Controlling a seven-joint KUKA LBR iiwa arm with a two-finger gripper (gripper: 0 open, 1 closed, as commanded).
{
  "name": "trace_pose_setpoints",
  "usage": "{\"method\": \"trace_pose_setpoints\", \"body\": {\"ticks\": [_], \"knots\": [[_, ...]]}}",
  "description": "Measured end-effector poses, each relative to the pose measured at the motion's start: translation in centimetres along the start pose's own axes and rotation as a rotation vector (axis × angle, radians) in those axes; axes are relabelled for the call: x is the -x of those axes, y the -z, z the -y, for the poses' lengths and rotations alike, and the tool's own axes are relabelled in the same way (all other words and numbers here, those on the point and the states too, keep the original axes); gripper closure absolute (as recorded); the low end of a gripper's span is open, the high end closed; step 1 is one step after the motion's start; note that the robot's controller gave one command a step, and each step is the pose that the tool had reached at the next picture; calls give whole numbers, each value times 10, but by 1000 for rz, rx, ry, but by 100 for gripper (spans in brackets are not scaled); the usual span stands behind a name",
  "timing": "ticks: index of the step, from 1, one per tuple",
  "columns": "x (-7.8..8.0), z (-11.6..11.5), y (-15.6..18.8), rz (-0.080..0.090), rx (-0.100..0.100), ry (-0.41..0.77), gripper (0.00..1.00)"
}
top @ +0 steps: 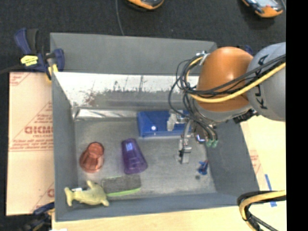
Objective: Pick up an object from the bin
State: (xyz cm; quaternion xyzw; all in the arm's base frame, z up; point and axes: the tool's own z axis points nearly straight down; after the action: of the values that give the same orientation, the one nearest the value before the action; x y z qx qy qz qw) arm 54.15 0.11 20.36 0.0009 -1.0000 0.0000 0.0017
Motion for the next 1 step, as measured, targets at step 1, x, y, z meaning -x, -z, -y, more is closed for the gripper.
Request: {"method": "trace_pose_setpoints", "body": {"ticks": [1], "knots": [[2, 0, 3, 7, 0, 0, 0]]}}
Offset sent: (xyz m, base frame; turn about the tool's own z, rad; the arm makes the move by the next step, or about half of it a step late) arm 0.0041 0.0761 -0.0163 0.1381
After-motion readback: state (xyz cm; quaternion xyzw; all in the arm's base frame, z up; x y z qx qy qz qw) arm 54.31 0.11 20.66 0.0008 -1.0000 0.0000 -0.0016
